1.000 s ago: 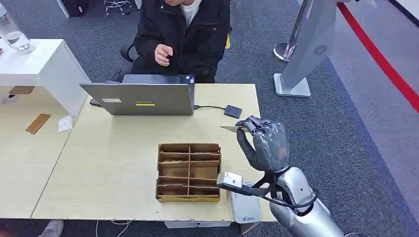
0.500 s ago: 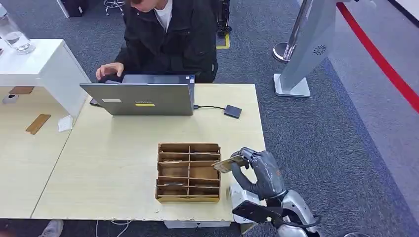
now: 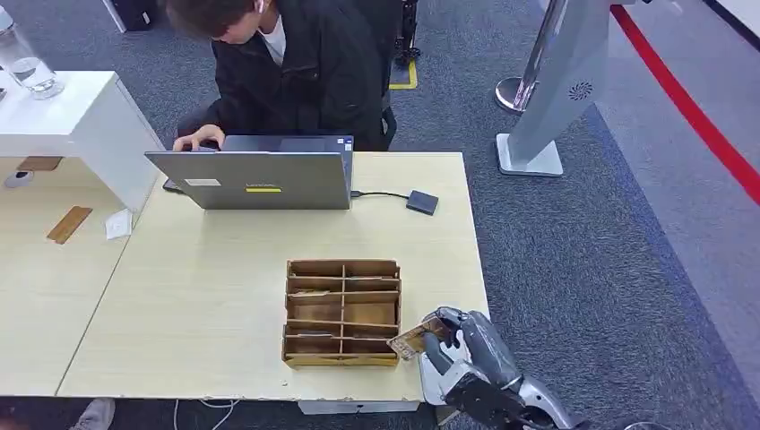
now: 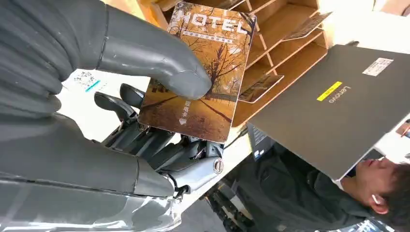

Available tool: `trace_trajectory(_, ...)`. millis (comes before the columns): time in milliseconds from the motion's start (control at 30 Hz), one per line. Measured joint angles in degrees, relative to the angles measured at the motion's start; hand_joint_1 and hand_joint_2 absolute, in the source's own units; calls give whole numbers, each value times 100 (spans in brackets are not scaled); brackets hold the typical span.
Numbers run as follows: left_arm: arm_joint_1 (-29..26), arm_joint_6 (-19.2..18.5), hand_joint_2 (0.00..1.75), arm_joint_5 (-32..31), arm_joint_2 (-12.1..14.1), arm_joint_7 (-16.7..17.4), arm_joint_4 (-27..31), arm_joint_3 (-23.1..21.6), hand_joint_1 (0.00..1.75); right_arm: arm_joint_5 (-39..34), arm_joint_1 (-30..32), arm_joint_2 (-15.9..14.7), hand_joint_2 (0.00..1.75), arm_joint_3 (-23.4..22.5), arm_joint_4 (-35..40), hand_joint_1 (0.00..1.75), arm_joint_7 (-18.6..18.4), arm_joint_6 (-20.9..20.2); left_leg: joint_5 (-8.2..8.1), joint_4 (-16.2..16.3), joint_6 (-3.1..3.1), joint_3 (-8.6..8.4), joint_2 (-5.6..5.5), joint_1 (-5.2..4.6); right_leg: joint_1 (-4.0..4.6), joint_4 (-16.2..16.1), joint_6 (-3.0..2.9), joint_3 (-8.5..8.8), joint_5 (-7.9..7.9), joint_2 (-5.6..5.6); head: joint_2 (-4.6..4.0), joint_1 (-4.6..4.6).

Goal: Pass the card to the sensor for recognition and then transmit it.

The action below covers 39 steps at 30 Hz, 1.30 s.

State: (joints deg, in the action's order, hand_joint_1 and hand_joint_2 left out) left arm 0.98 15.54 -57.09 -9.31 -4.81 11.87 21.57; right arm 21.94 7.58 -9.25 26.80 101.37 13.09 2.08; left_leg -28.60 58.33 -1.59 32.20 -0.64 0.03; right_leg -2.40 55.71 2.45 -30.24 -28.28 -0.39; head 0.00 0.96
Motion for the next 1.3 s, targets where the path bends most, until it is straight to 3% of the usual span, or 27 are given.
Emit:
trace_trajectory(300,0,20,0,-15,0,7,0,15,0,-380,104,-13,175,-13,-157,175,-129,-66,0,0,0,0,0,0,0,0,0,0,0,0,0,-2)
trace_trajectory(867,-1,42,0,-101,-24,11,-2,146,0,-979,230,-46,175,-37,-844,175,-356,260,0,0,0,0,0,0,0,0,0,0,0,0,0,0)
trace_trajectory(1300,-4,59,0,-120,-28,13,-2,184,0,-570,250,-46,175,-201,-1099,175,-745,678,0,0,0,0,0,0,0,0,0,0,0,0,0,0)
